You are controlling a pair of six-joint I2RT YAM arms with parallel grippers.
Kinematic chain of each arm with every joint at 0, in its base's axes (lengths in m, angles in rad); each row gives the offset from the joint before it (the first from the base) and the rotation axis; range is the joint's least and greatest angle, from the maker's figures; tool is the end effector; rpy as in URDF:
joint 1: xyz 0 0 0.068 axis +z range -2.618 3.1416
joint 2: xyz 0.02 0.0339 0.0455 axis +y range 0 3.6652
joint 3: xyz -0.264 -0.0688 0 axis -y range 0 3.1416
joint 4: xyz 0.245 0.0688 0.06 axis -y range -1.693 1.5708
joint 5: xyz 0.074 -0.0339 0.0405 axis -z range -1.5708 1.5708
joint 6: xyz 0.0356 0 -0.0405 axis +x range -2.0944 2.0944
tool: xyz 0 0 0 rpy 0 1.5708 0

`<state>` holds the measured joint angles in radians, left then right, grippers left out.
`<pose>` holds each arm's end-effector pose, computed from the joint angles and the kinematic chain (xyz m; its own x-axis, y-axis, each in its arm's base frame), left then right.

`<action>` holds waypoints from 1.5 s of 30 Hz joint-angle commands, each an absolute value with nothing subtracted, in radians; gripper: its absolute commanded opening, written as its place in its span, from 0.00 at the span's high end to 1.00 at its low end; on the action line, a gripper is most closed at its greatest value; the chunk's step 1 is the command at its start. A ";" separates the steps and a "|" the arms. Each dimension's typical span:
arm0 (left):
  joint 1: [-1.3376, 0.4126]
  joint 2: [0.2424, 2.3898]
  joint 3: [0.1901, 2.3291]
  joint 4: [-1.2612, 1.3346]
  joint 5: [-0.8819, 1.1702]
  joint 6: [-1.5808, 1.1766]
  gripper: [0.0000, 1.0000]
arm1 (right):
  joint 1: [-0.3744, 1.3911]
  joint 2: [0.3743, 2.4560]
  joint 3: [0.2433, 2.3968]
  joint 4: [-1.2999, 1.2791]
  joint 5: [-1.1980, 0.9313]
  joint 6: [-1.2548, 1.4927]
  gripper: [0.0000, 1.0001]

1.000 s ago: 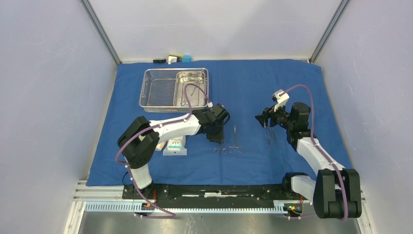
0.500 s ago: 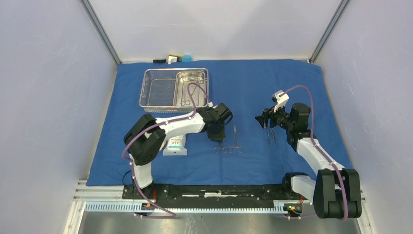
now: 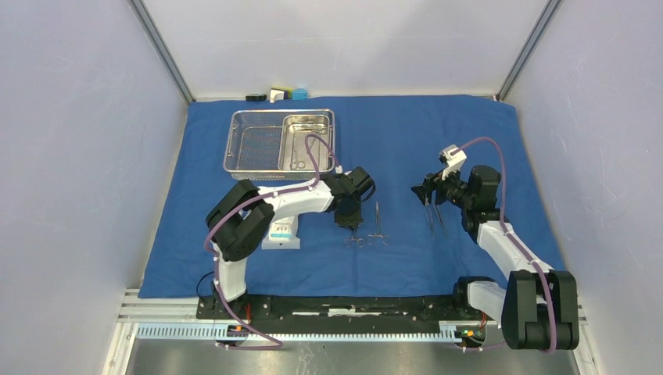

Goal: Open and lay out the surgical kit
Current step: Place the medical item in the surgical kit.

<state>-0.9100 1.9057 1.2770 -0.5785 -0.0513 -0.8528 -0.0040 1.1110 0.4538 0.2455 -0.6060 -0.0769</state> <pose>0.2342 -0.2982 0.1649 -0.9628 0.0130 -0.2701 0.0793 0.9684 -0.2363 0.2282 0.0194 0.2066 -0.3591 -0.0617 -0.9312 -0.5479 0.8217 0.1569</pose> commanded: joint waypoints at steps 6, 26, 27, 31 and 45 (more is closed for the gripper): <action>-0.911 1.926 1.319 -0.588 -0.076 -0.894 0.94 | -0.026 1.096 0.442 0.279 -0.628 -0.086 0.30; -0.911 1.933 1.322 -0.572 -0.075 -0.881 0.70 | -0.033 1.092 0.439 0.281 -0.639 -0.083 0.30; -0.911 1.934 1.324 -0.571 -0.075 -0.878 0.69 | -0.032 1.091 0.439 0.282 -0.641 -0.083 0.30; -0.911 1.922 1.336 -0.569 -0.072 -0.862 0.67 | -0.035 1.090 0.439 0.282 -0.640 -0.084 0.30; -0.891 1.734 1.350 -0.533 -0.238 -0.673 0.27 | -0.037 1.063 0.451 0.276 -0.644 -0.090 0.29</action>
